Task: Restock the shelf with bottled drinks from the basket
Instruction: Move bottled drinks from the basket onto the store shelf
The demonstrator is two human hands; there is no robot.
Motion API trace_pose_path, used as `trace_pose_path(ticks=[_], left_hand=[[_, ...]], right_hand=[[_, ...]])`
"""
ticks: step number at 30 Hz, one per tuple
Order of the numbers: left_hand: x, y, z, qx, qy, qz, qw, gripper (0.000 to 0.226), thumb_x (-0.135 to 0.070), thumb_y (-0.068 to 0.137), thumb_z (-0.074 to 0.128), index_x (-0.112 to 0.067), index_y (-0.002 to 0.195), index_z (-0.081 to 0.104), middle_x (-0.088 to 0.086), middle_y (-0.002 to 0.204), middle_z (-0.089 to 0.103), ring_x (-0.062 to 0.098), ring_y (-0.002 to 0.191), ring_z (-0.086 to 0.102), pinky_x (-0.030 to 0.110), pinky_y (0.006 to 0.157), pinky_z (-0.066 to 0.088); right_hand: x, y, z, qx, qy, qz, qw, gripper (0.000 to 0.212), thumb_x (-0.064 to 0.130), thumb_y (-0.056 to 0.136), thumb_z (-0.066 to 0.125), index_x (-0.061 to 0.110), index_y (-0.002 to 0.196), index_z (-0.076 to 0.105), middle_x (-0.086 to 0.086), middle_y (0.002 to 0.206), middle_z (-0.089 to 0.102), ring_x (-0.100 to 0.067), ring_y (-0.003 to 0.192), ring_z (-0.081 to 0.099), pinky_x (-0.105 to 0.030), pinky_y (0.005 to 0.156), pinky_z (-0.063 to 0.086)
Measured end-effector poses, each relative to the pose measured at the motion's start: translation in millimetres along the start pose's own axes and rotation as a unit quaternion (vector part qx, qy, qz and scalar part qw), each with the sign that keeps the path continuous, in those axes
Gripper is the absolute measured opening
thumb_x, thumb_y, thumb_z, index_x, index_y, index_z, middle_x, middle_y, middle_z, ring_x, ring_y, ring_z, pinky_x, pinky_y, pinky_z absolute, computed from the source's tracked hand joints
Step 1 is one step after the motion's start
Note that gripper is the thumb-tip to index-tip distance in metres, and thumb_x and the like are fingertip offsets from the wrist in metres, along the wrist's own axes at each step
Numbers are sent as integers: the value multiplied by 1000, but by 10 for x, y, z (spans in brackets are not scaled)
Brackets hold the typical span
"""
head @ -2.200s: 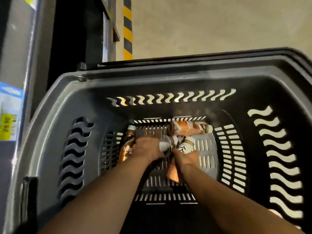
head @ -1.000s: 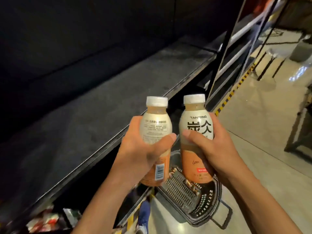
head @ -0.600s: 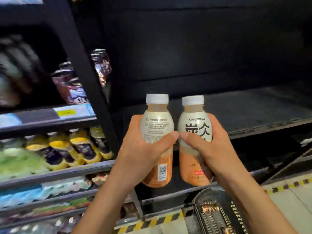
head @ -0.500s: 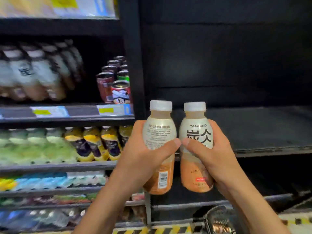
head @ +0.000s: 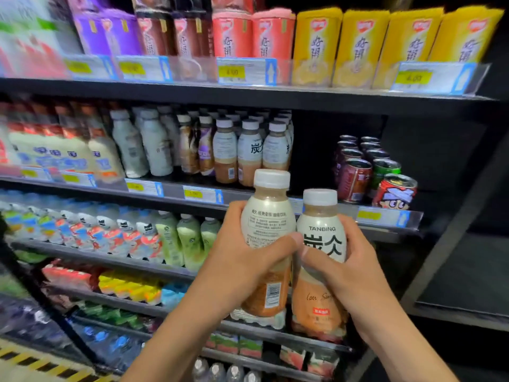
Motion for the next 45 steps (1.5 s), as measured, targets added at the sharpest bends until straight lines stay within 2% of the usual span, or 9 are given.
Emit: trace_pose_path(ticks=[4,7,18,24,30,33,38,41,45], left_hand=[[27,286,-433,-2,-25,10,1000,53,-42,67,84,-31,107,52,-18,88,71,1,81,70,20,66,53],[25,502,-620,8,-35,21,999,71,-54,56,84,-28,113,50,-16,92,71,0,86,69,17,68,53],[37,1375,-890,38,-60,30,997,72,-50,65,83,-13,121,56,7,110,72,19,100,71,47,90,57],[72,1739,-744,72,-75,33,994,46,-35,76,77,-11,113,62,10,104,74,22,96,72,38,83,58],[183,2010,-723,53,-55,10,997,67,-45,65,80,-16,119,53,5,110,70,16,97,71,43,88,57],[136,2136,-685,69,-27,21,997,48,-41,74,77,-6,105,69,12,99,75,23,94,73,49,91,55],[232,2296,-672,30,-13,-18,999,18,-35,82,72,-17,84,72,-1,85,76,14,87,71,34,83,56],[333,2355,-629,6,0,-35,999,15,-34,84,68,-20,77,66,-3,84,71,14,87,67,33,79,52],[514,2346,-588,-4,27,-54,998,28,-44,73,67,-16,74,65,-1,72,66,25,78,66,39,70,53]], right_hand=[[116,204,403,-19,3,-17,1000,44,21,71,87,32,105,61,5,92,74,-13,82,72,-26,65,58],[243,402,612,-26,-3,-36,999,40,13,75,80,28,106,60,7,91,74,-11,81,72,-25,65,58],[409,1173,891,-63,-22,-86,994,41,15,75,82,23,110,61,-2,101,72,-18,90,71,-31,72,61],[340,1565,791,-77,-28,-80,993,39,21,74,83,26,108,63,1,96,73,-14,85,72,-30,68,60],[168,1794,708,-104,-19,-61,993,34,21,73,85,22,97,61,8,80,73,-7,72,71,-22,57,55],[109,1910,677,-126,-20,-56,990,34,22,73,85,22,97,61,1,89,74,-12,79,73,-25,60,57],[29,2105,686,-124,-40,-79,988,40,20,74,84,26,109,64,2,94,76,-12,87,73,-30,72,60],[-75,2167,653,-140,-86,-75,983,64,35,64,85,26,122,59,4,99,75,-10,91,72,-38,78,61],[-173,2145,619,-153,-137,-69,976,55,34,67,85,25,116,61,5,92,75,-8,85,71,-39,78,61]])
Point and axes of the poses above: each hand's wrist, its own y-axis towards the middle knuckle, its own z-axis out of the palm, x = y × z, the point moved 8 cm from there along y, towards the middle knuckle
